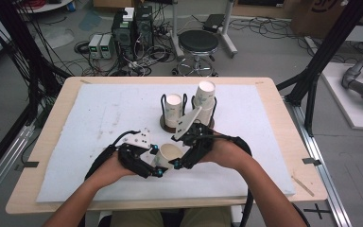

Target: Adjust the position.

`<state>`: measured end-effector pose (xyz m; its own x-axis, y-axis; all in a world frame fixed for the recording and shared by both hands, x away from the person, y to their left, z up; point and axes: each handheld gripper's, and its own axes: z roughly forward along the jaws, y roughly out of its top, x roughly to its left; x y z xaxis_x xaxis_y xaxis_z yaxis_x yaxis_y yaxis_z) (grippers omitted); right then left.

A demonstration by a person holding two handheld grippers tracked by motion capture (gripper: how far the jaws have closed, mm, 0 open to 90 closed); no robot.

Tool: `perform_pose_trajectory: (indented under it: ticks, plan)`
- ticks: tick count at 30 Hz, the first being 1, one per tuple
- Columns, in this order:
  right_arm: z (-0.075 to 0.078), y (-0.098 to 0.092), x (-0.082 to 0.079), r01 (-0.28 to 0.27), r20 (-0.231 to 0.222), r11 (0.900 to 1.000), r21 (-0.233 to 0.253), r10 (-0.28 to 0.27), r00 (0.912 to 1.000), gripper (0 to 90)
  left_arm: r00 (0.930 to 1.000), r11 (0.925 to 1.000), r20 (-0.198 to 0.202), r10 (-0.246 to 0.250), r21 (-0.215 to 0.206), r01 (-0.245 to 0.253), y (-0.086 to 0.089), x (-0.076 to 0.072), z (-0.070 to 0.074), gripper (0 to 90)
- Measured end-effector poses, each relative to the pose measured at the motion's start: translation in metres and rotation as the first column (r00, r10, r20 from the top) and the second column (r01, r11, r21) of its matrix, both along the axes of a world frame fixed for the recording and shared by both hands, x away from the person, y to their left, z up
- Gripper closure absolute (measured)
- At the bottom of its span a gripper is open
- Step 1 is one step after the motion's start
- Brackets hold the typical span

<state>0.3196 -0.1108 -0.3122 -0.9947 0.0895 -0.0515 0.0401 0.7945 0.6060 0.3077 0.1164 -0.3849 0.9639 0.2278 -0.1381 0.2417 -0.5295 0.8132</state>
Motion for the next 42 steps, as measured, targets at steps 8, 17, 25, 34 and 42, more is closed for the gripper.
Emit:
perform_pose_trajectory:
  ticks: [8,17,25,34,42]
  plan:
    - [-0.009,-0.032,0.003,0.124,-0.023,0.98,0.159,-0.122,0.9923,22.3,0.9972,0.9947,0.003,0.075,-0.072,-0.074,0.02,0.002,-0.009,33.4]
    - [-0.036,-0.07,-0.002,0.255,-0.05,0.933,0.256,-0.251,0.9667,22.3,0.9856,0.9746,0.027,0.167,-0.156,-0.161,0.044,-0.001,-0.019,33.4]
    - [-0.065,-0.101,-0.012,0.353,-0.051,0.866,0.354,-0.359,0.9319,22.2,0.9672,0.942,0.069,0.245,-0.253,-0.22,0.066,-0.003,-0.028,33.3]
    - [-0.083,-0.129,-0.02,0.436,-0.037,0.798,0.416,-0.464,0.885,22.2,0.9481,0.9059,0.084,0.307,-0.331,-0.264,0.08,-0.004,-0.028,32.6]
    - [-0.092,-0.145,-0.024,0.481,-0.015,0.769,0.421,-0.525,0.8511,22.1,0.917,0.8737,0.114,0.382,-0.368,-0.318,0.091,-0.004,-0.03,32.0]
